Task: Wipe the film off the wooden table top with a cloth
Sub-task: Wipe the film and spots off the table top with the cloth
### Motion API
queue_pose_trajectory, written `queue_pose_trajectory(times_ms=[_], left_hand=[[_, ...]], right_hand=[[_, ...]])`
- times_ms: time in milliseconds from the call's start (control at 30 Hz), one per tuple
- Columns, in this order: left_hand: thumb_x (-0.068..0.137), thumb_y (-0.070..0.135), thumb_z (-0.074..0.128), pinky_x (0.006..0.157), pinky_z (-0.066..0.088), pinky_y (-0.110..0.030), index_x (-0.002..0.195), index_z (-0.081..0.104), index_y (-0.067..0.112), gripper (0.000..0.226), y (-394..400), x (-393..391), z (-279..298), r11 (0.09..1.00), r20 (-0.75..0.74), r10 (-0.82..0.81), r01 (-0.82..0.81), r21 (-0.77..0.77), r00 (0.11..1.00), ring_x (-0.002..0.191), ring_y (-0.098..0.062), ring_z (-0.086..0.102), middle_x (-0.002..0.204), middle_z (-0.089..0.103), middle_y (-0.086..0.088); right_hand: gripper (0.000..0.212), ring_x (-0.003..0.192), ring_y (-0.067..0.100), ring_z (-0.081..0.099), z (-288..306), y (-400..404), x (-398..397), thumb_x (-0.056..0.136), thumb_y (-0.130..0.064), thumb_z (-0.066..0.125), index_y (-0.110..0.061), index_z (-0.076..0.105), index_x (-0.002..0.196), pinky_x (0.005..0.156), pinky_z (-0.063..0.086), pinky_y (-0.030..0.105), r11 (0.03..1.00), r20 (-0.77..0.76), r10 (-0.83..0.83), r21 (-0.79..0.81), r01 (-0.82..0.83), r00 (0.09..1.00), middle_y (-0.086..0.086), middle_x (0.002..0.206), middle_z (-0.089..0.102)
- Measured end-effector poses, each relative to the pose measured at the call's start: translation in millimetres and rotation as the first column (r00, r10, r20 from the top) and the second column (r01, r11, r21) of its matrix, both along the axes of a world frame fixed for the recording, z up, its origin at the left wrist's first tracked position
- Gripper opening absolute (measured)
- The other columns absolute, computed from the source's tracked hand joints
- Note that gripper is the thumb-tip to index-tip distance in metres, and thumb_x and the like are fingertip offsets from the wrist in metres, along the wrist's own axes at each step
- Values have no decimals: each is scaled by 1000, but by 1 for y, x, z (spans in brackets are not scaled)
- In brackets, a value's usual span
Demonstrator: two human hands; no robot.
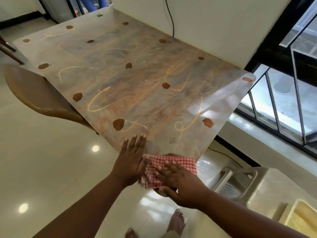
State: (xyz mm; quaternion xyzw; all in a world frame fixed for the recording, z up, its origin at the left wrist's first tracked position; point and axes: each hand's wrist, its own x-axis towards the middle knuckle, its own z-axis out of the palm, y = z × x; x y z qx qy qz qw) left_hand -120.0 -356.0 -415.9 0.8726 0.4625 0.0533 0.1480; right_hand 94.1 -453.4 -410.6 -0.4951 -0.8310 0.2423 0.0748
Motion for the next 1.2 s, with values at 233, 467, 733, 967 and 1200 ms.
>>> queue_pose_trajectory(times_ms=[233,467,733,967,1200], left_hand=[[94,56,-1,116,-16,-33,150,-5,15,69,5,6,1,1000,-52,30,-30,4,998,146,-16,-10,157,-3,2],[92,56,-4,116,-15,-34,148,-7,19,67,-8,-4,-4,999,-56,46,-48,-26,997,145,-15,-16,158,-4,1],[92,55,-2,118,-11,-36,149,-3,17,69,-18,-23,-5,999,-80,45,-47,-20,996,145,-16,-14,159,-2,-2],[94,55,3,118,-11,-36,152,2,15,70,-25,-32,-2,998,-64,35,-38,-40,997,146,-15,-12,160,3,-1],[91,55,-2,117,-13,-36,151,-1,14,72,-25,-23,-3,998,-64,16,-19,-56,998,145,-14,-16,160,0,-1]], right_hand=[[35,130,18,45,-5,-22,44,98,-41,47,-27,60,127,107,37,42,973,2,174,153,-172,985,-10,131,58],[35,126,22,50,-9,-12,-7,95,-37,45,-23,66,120,108,31,46,967,-4,89,240,-85,996,-3,125,63],[34,125,19,51,-17,-36,18,93,-34,55,-20,65,122,108,36,38,899,39,296,327,-292,954,-3,127,62],[38,113,18,61,4,-17,85,77,-28,76,-18,70,114,91,53,37,910,125,257,304,-283,958,-2,117,68],[27,106,23,65,7,-12,39,82,-21,73,-12,72,108,92,51,46,948,5,62,314,-61,998,4,107,71]])
